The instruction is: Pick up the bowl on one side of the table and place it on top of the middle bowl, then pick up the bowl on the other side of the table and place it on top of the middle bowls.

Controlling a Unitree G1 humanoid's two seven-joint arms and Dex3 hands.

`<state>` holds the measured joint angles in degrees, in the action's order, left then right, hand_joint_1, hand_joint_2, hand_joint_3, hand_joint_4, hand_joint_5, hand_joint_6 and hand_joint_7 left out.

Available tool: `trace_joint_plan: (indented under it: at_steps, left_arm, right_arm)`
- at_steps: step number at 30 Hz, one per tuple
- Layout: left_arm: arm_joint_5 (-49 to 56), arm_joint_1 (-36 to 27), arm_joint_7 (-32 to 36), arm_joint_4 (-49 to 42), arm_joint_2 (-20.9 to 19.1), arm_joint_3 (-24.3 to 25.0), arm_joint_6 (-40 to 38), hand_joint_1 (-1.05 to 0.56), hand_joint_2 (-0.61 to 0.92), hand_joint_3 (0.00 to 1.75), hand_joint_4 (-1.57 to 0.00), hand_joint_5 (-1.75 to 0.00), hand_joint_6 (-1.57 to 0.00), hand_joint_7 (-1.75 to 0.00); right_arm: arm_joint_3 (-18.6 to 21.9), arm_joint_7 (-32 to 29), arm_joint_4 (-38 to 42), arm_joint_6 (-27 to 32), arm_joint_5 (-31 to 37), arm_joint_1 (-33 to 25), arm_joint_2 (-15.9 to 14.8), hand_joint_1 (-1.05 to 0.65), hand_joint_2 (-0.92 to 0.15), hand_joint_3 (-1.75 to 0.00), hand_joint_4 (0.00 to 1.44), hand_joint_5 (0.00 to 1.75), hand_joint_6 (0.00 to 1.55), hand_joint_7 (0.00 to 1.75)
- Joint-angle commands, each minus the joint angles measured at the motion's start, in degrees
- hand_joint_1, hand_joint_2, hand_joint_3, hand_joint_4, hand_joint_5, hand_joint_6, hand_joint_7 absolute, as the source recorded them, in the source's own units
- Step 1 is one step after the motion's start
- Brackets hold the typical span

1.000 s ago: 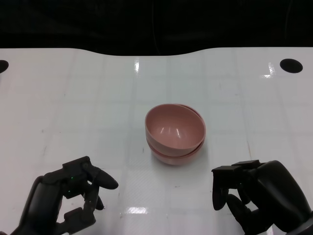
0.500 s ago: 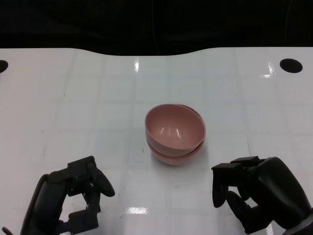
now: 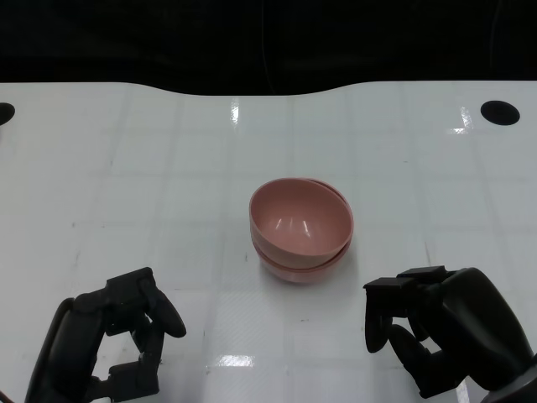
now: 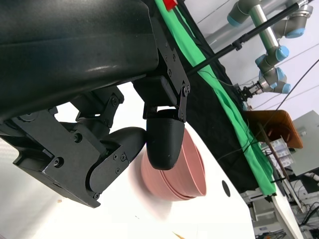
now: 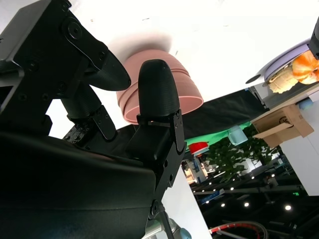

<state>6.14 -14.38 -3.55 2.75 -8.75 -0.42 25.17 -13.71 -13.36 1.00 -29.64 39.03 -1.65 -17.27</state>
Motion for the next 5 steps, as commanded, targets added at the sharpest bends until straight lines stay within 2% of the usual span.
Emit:
trace_joint_plan:
  at_steps: [1,5]
  left_arm:
    - [0.6,0.3,-0.1,-0.3,-0.8,0.3,0.7,-0.15,0.37,1.39,-0.91,-1.70,-0.82,-1.49]
    - [-0.1,-0.4,-1.0,0.0,-1.1,0.2,1.1,-0.14,0.37,1.40,-0.90,-1.70,-0.82,-1.48]
  right_arm:
    - [0.6,-0.4,0.1,0.2,0.0,0.3,-0.7,-0.04,-0.09,-1.62,1.00,1.75,0.94,1.41]
    - [0.6,0.3,-0.9,0.5,-0.4,-0.4,-0.7,-0.04,-0.10,-1.63,1.00,1.75,0.95,1.40]
